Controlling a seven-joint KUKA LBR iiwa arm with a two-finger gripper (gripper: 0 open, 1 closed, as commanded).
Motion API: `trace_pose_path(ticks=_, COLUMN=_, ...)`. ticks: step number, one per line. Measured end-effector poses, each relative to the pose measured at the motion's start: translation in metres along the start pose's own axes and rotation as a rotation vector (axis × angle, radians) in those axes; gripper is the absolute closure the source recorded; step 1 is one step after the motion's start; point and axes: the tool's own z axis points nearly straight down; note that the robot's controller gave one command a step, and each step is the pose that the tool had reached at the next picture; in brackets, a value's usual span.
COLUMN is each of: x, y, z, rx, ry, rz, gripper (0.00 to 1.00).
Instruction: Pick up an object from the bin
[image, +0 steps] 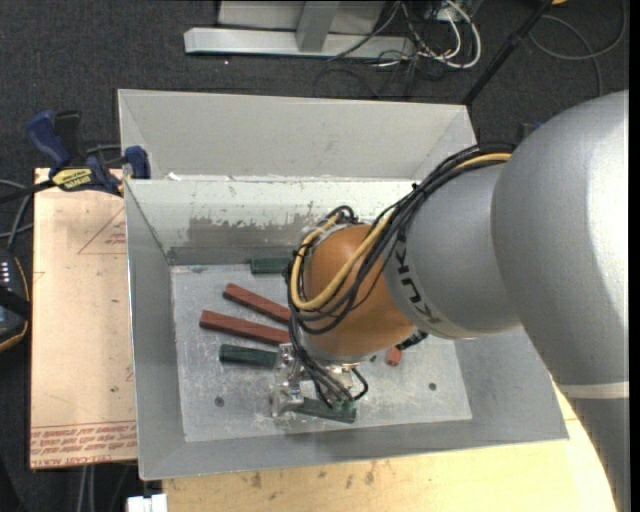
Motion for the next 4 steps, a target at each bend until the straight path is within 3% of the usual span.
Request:
trace_pose_path(ticks=1, x=0.0, y=0.001, z=0.0, rx=-0.001, ry=0.0, rz=-0.001, gripper=1.0)
trace_pose_path(ticks=2, x=-0.001, y=0.006, z=-0.025, rx=-0.001, ry=0.0, rz=0.001, gripper=1.0)
trace_pose_path(ticks=3, x=0.002, y=0.009, z=-0.042, rx=-0.001, ry=-0.002, rz=-0.01, gripper=0.0)
trace_pose_path(ticks=4, x=0.002, y=0.009, z=-0.042, rx=-0.001, ry=-0.002, rz=-0.01, gripper=0.0)
